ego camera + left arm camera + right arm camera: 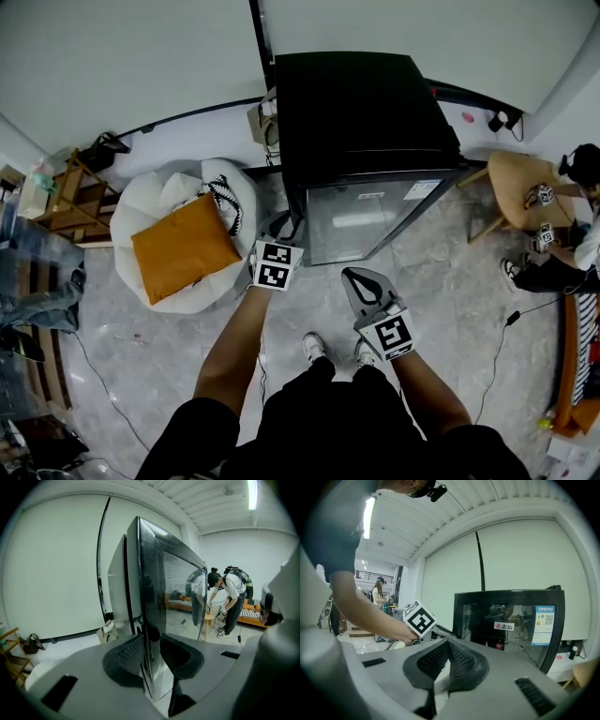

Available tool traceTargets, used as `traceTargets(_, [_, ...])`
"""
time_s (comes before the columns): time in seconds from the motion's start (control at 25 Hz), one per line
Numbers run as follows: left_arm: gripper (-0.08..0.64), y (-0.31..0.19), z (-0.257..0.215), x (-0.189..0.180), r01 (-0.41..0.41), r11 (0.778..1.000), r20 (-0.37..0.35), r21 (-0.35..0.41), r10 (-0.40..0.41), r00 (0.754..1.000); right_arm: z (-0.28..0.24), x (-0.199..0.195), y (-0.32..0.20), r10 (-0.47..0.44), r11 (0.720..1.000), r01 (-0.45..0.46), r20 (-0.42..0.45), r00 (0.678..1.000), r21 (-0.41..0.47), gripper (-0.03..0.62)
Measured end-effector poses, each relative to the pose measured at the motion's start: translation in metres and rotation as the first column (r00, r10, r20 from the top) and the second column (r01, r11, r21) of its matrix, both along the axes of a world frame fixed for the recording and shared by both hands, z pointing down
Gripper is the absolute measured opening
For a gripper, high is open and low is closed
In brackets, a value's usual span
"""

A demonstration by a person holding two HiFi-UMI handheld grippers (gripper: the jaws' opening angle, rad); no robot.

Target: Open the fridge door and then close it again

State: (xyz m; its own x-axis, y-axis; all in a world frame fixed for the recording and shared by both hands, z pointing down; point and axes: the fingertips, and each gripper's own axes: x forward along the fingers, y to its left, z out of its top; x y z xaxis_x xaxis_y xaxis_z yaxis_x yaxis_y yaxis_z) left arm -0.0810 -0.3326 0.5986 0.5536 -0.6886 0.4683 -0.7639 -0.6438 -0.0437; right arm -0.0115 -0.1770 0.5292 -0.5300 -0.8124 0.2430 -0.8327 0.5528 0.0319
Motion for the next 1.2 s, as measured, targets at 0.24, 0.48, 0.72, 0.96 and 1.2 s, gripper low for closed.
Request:
traceTargets(0.24, [0.123, -0.001, 0.002, 0.000, 0.006, 1.000, 0.005, -0.008, -0.006, 1.000, 0.004, 0.001, 0.000, -0.007, 1.000, 0.007, -0.019, 1.000, 0.001, 0.018])
traceTargets(0.48, [0.121, -0.001, 0.002, 0.001, 0.013, 1.000, 0.004, -0.016, -0.013, 1.000, 0.002, -0.001, 0.004, -0.016, 1.000, 0.016, 0.001, 1.000, 0.003, 0.018])
traceTargets(0.72, [0.120, 0.004, 0.001, 0.001, 0.008, 1.000, 0.009, -0.011, -0.008, 1.000, -0.001, -0.001, 0.003, -0.028, 1.000, 0.028, 0.013, 1.000, 0.012, 0.018])
traceTargets(0.96, [0.114, 0.037, -0.001, 0.001, 0.009, 1.000, -0.028, 0.011, -0.009, 1.000, -0.005, -0.002, 0.000, -0.029, 0.999, 0.029, 0.013, 0.999, 0.022, 0.018])
traceTargets(1.2, [0.103, 0.057, -0.001, 0.002, -0.005, 1.000, -0.011, 0.015, 0.005, 1.000, -0.005, -0.001, 0.011, -0.023, 0.999, 0.023, 0.008, 1.000, 0.025, 0.018])
